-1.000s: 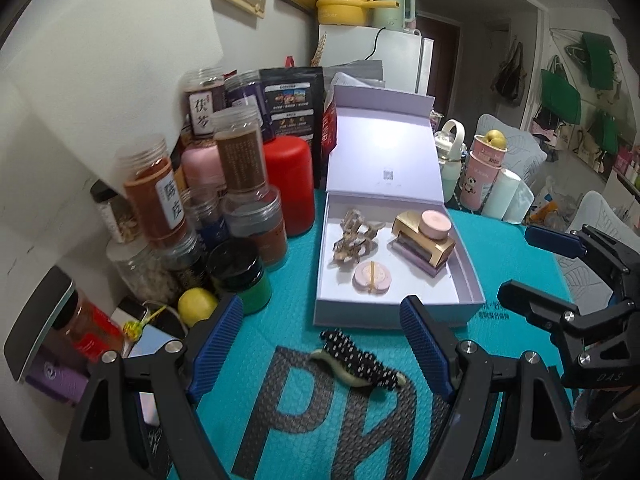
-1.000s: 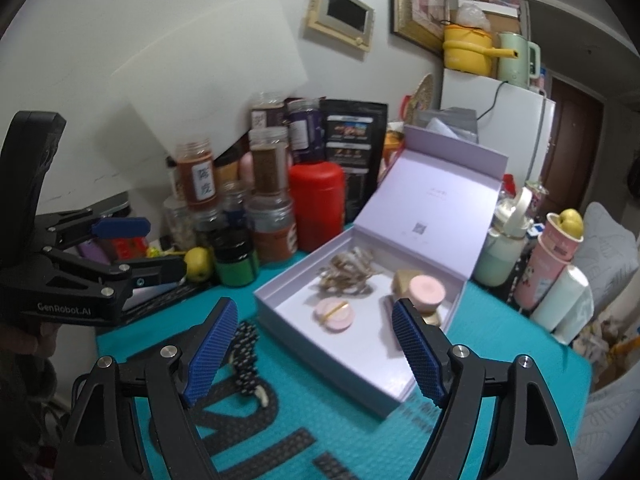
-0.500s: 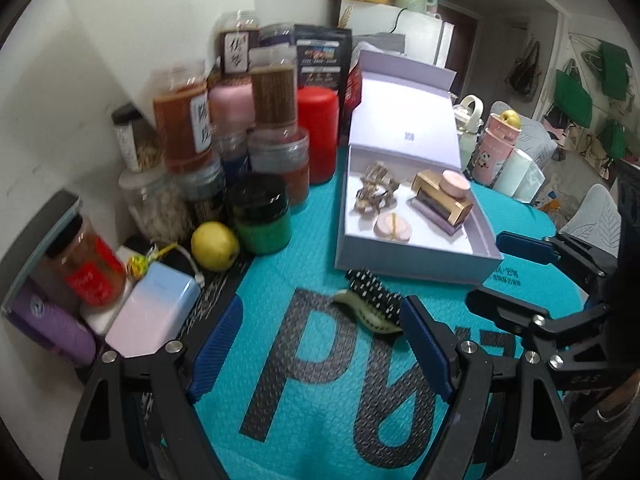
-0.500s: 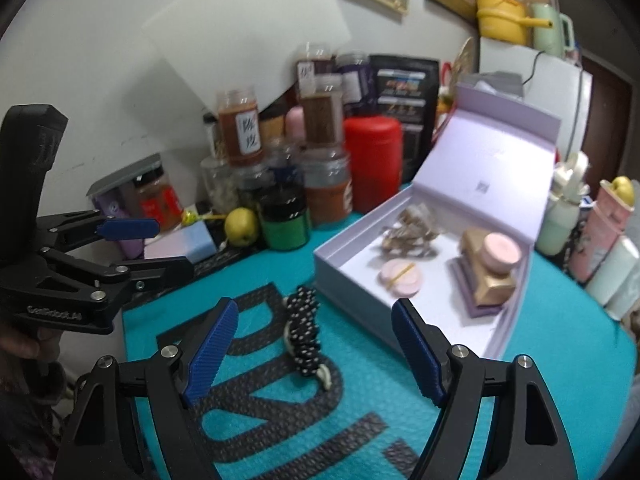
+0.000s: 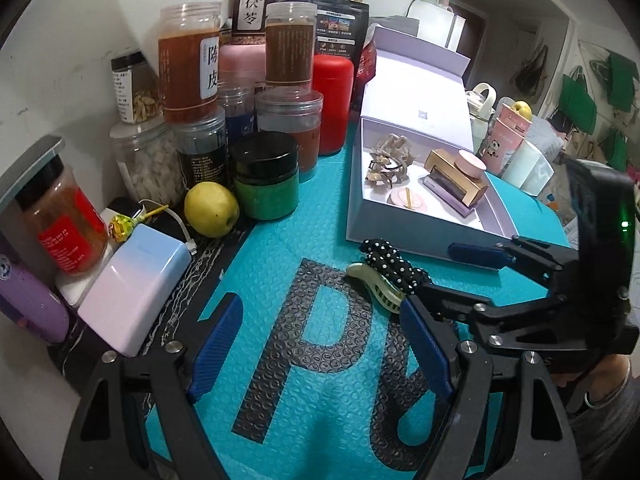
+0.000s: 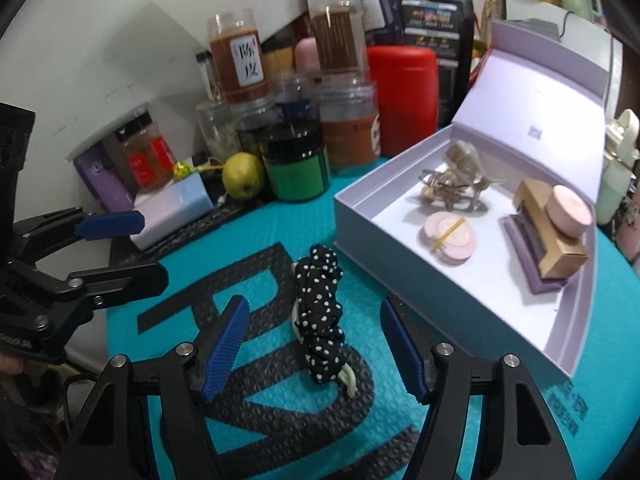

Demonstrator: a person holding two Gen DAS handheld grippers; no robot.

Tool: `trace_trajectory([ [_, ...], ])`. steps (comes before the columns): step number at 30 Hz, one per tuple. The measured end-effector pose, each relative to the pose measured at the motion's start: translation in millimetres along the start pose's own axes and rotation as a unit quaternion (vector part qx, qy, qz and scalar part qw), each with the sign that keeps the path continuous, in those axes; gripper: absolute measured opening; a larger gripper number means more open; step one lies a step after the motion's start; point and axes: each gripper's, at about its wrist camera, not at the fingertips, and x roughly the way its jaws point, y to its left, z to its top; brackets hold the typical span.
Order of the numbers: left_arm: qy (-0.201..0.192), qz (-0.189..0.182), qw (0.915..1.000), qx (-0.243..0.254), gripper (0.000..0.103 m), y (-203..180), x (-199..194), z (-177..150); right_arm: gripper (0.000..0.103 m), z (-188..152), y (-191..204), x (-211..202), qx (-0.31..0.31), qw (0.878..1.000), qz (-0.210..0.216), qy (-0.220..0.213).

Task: Organize rigid objects
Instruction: 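Grasp the black polka-dot scrunchie with the right tool while the left tool approaches the cream claw clip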

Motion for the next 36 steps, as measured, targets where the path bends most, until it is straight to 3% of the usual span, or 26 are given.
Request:
trace_trajectory([
  [4, -0.003, 0.008, 0.9999, 0.004, 0.081, 0, 6, -2, 0.06, 0, -5, 20, 0.007, 1.0, 0.016, 0.022],
  [5, -0.003, 0.007, 1.0, 0.004, 0.081, 1, 8, -2, 0.052, -1, -6, 24, 0.011, 0.999, 0.025, 0.027],
  [9, 0.006, 0.002, 1.0, -0.001, 0.081, 0, 20, 0, 0.036, -3, -10, 33, 0.011, 0.998, 0.036, 0.04],
  [11, 0.014, -0.005, 0.9999, -0.001, 0.081, -3, 27, 1, 0.02, -5, -12, 34, 0.011, 0.998, 0.042, 0.041],
  [16, 0.027, -0.027, 0.9992, -0.004, 0.081, -15, 43, 3, 0.019, -10, -20, 11, 0.028, 0.998, 0.054, 0.016],
  [24, 0.024, -0.035, 0.9991, 0.007, 0.081, -49, 62, 12, 0.019, -37, -46, -19, 0.056, 0.998, 0.007, 0.014],
  [36, 0.06, 0.024, 0.9977, -0.019, 0.081, -71, 113, 11, 0.019, -73, -77, -32, 0.124, 0.992, 0.005, 0.01],
])
